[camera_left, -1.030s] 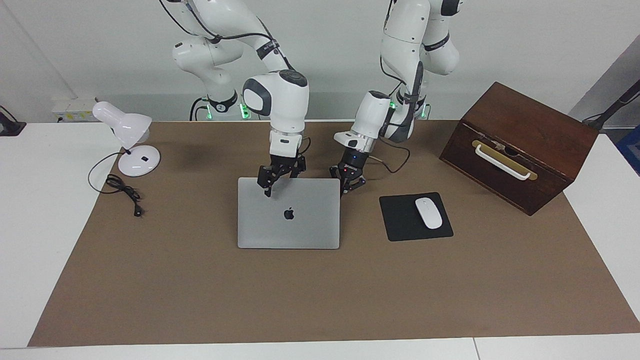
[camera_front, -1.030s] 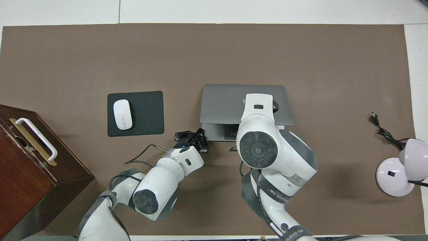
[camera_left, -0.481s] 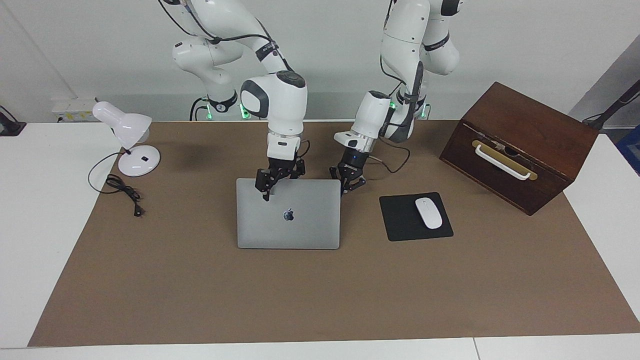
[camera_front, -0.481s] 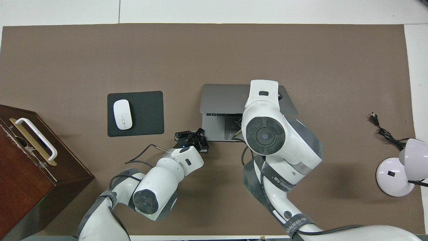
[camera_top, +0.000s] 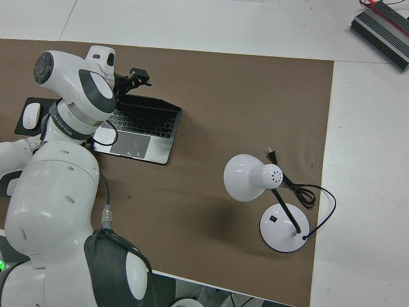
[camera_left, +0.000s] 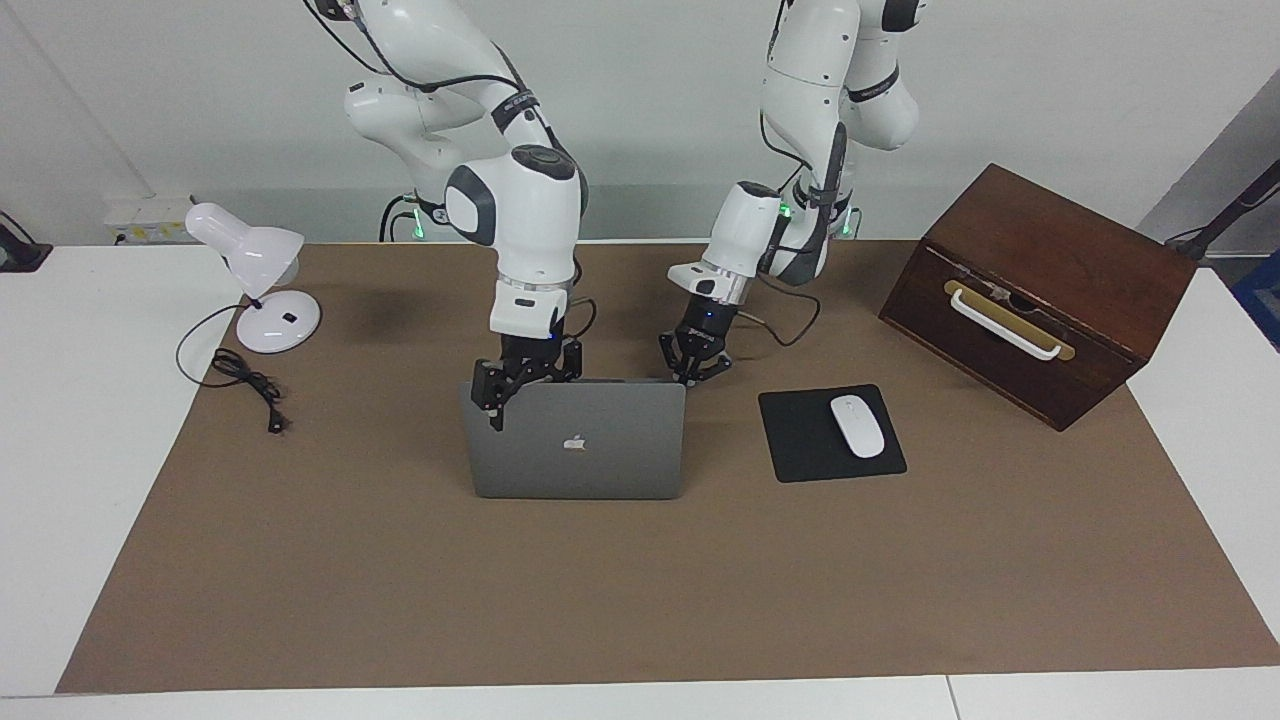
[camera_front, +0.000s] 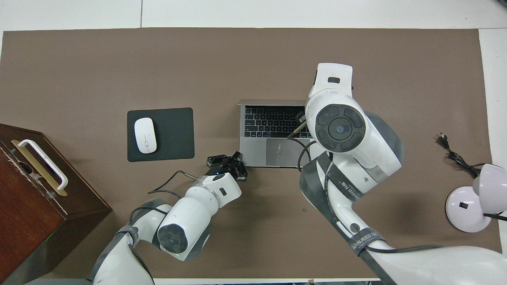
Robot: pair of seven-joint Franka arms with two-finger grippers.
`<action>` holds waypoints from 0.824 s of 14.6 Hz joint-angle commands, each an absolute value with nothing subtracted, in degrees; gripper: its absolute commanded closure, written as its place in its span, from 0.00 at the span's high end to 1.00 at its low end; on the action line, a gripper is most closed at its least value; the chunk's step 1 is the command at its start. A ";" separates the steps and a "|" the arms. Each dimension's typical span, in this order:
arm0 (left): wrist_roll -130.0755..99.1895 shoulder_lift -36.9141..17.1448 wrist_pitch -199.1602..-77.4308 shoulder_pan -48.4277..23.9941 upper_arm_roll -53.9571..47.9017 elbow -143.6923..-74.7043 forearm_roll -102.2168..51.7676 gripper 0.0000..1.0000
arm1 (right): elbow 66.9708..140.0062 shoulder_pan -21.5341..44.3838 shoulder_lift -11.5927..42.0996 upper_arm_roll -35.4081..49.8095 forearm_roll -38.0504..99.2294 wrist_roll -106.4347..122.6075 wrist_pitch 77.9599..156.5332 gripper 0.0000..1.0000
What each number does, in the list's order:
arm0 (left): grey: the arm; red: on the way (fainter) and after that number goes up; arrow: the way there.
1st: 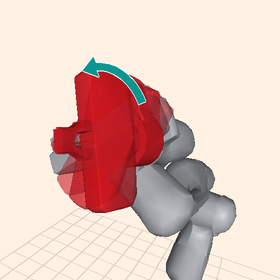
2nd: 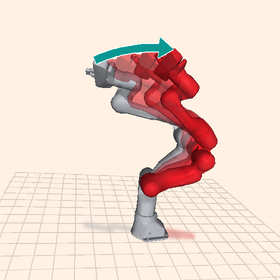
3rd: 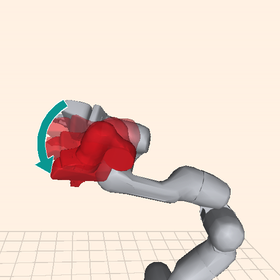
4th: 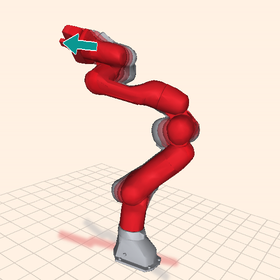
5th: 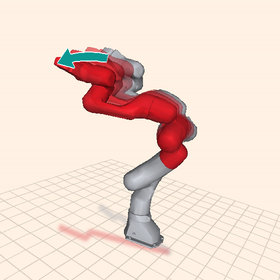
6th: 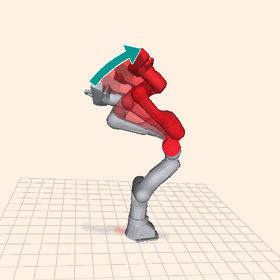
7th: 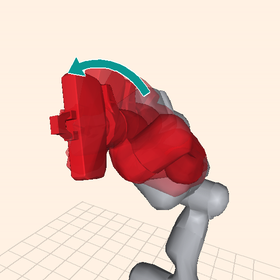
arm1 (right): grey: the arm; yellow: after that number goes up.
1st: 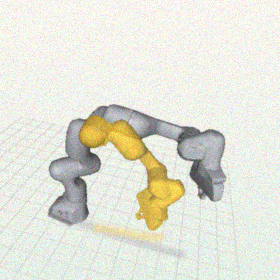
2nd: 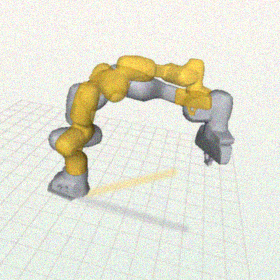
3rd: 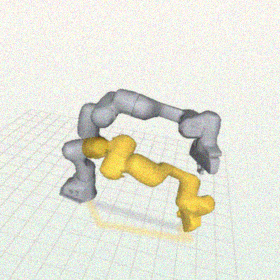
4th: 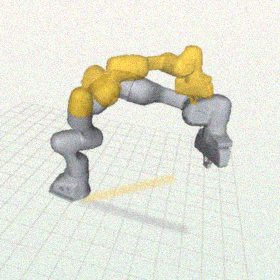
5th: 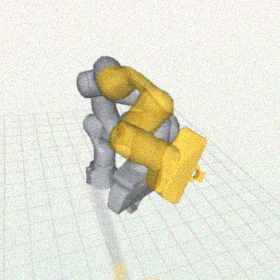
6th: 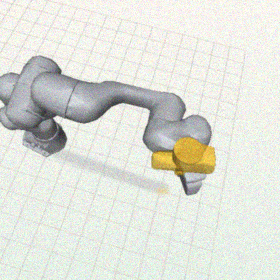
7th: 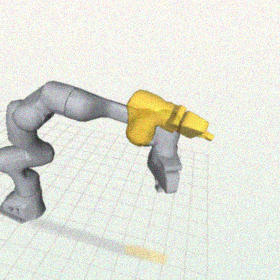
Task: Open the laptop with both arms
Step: 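Lift the laptop lid upward and away with the right gripper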
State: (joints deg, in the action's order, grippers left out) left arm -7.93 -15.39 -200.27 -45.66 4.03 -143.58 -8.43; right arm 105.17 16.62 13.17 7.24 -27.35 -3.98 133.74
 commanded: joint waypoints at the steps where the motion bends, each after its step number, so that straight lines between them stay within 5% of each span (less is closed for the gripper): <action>1: -8.09 -18.98 -200.83 -48.43 3.60 -141.50 -9.67 0.00 | 98.37 15.12 16.69 7.82 -28.48 -1.24 130.88 1.00; 12: -8.09 -18.98 -200.83 -48.34 3.60 -141.59 -9.67 0.00 | 92.82 10.99 20.57 8.00 -28.04 3.78 132.10 1.00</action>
State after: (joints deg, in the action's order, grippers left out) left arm -7.92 -15.39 -200.27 -45.68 4.04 -143.58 -8.43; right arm 94.90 12.28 19.19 7.20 -27.35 2.60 131.73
